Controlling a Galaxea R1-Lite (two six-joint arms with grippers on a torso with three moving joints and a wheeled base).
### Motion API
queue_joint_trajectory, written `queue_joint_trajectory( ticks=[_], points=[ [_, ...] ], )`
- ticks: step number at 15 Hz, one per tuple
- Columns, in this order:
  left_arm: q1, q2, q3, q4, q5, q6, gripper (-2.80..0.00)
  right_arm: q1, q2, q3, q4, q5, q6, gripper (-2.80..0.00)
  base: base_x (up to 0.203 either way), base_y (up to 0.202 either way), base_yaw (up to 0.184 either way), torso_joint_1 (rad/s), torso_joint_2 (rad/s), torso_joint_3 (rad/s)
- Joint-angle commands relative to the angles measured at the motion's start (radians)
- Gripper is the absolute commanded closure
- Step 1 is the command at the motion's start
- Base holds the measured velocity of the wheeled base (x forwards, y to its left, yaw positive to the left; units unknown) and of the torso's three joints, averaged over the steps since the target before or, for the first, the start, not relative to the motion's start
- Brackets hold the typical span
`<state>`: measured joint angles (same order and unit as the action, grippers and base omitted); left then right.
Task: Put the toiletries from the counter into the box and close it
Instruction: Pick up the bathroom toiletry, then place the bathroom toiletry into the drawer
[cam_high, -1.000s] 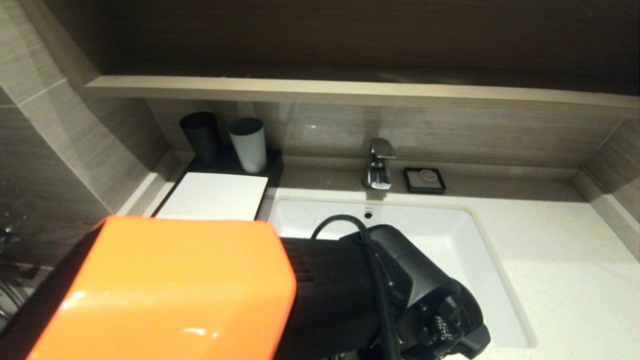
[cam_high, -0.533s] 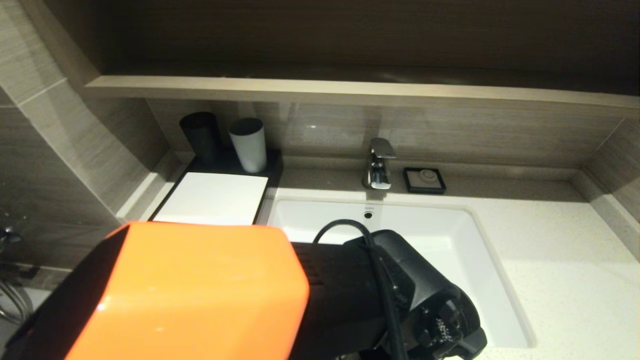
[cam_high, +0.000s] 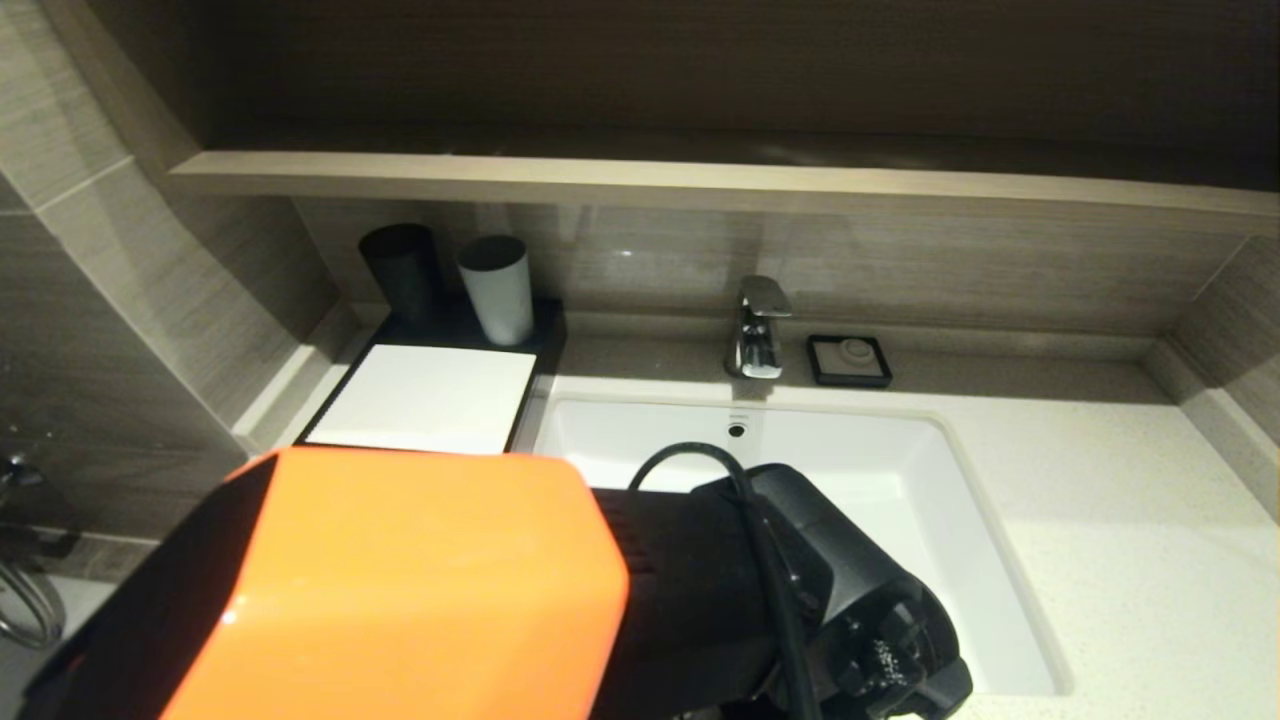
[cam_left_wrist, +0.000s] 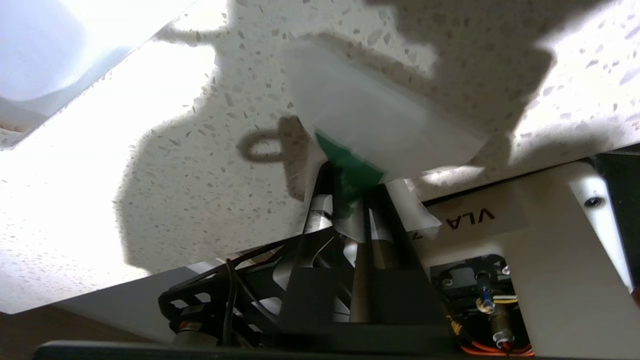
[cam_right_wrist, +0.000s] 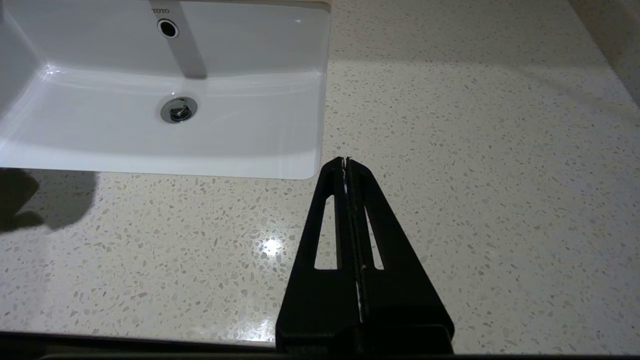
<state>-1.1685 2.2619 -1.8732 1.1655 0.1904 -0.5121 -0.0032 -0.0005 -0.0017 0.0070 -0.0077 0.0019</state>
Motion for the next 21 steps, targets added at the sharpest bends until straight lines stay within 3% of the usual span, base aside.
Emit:
queue_joint_trajectory(
  ticks=[1, 8, 11, 14, 21],
  points=[
    [0.000, 0.001, 0.000, 0.006, 0.001, -0.003, 0.00, 0.000, -0.001, 0.000, -0.001, 0.000, 0.001, 0.00, 0.000, 0.000, 0.000, 0.000, 0.00, 0.000],
    [0.022, -0.069, -0.003, 0.015, 0.003, -0.018, 0.00, 0.000, -0.001, 0.000, -0.001, 0.000, 0.000, 0.00, 0.000, 0.000, 0.000, 0.000, 0.00, 0.000],
    [0.057, -0.142, -0.009, 0.025, 0.087, -0.019, 0.00, 0.000, -0.001, -0.001, 0.001, 0.000, 0.001, 0.00, 0.000, 0.000, 0.000, 0.000, 0.00, 0.000],
    [0.126, -0.191, -0.015, 0.041, 0.137, -0.017, 0.00, 0.000, -0.001, 0.000, -0.001, 0.000, 0.001, 0.00, 0.000, 0.000, 0.000, 0.000, 0.00, 0.000],
    [0.329, -0.247, -0.059, 0.024, 0.144, -0.017, 0.00, 0.000, -0.001, 0.000, 0.000, 0.000, 0.000, 0.00, 0.000, 0.000, 0.000, 0.000, 0.00, 0.000]
  ],
)
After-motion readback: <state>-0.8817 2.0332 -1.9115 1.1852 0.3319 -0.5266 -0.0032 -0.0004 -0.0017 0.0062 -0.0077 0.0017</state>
